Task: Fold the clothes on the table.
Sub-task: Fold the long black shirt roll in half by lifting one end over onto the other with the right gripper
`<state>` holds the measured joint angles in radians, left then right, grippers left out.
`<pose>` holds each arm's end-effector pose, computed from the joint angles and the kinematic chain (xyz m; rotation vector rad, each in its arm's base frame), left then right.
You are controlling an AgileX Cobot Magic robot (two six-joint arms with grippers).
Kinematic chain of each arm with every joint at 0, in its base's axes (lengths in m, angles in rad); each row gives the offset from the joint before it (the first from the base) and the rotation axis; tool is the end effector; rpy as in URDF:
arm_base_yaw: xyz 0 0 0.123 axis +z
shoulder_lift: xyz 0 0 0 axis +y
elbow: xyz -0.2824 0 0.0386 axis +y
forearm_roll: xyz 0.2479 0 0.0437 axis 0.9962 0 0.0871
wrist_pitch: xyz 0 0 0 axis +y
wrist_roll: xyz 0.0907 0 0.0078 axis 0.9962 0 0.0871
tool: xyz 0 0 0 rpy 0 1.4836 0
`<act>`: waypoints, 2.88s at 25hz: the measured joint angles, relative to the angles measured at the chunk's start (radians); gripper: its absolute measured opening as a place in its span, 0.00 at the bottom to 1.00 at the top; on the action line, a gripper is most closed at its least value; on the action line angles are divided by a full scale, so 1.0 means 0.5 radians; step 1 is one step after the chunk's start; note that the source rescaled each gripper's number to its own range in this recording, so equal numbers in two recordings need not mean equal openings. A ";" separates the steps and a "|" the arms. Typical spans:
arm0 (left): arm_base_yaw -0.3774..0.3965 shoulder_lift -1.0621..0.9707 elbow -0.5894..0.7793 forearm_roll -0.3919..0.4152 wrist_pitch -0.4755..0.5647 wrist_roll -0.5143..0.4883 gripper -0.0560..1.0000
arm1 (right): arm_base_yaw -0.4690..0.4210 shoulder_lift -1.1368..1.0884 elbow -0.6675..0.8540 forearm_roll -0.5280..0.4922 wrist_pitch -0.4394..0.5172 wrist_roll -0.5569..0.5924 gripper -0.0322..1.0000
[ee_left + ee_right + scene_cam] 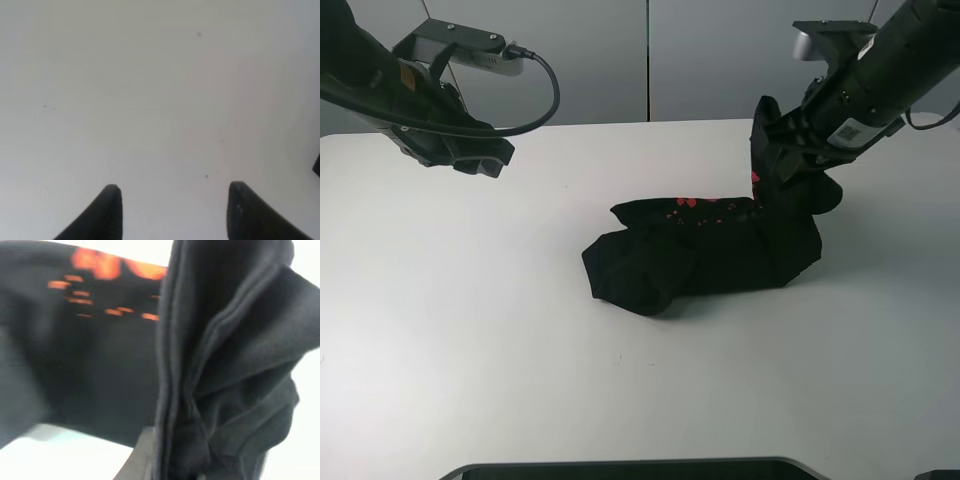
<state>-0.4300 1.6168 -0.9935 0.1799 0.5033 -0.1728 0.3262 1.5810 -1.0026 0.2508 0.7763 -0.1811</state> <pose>0.2984 -0.1282 0.2162 0.5051 2.5484 -0.0485 0.2800 0.1115 0.2209 -0.5007 2.7937 0.3194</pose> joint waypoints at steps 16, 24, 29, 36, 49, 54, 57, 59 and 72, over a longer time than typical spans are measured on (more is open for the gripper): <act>0.000 0.000 0.000 0.000 0.000 0.000 0.62 | 0.394 0.356 0.000 0.403 -0.299 -0.109 0.15; 0.000 0.000 0.000 0.000 -0.018 0.000 0.62 | 0.417 0.496 0.000 0.757 -0.343 -0.391 0.15; 0.000 0.000 0.000 0.000 -0.029 0.000 0.62 | 0.500 0.530 0.000 0.779 -0.388 -0.407 0.15; 0.000 0.000 0.000 0.000 -0.029 0.000 0.62 | 0.595 0.677 0.000 0.844 -0.460 -0.420 0.16; 0.000 0.000 0.000 -0.004 -0.037 0.000 0.62 | 0.606 0.768 0.000 1.197 -0.461 -0.806 0.90; 0.000 0.000 0.000 -0.004 -0.032 0.005 0.62 | 0.606 0.510 0.000 1.170 -0.457 -0.827 0.88; 0.000 0.000 0.000 -0.004 -0.025 0.029 0.62 | 0.606 0.353 0.000 0.963 -0.461 -0.711 0.79; 0.000 0.000 0.000 -0.004 -0.021 0.037 0.62 | 0.606 0.297 0.000 0.680 -0.461 -0.536 0.68; 0.000 0.000 0.000 -0.135 -0.012 0.149 0.62 | 0.599 0.335 0.000 -0.278 -0.402 0.190 0.03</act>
<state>-0.4300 1.6168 -0.9935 0.1122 0.4974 -0.0983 0.6255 1.7487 -1.0026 0.1119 0.5755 -0.0859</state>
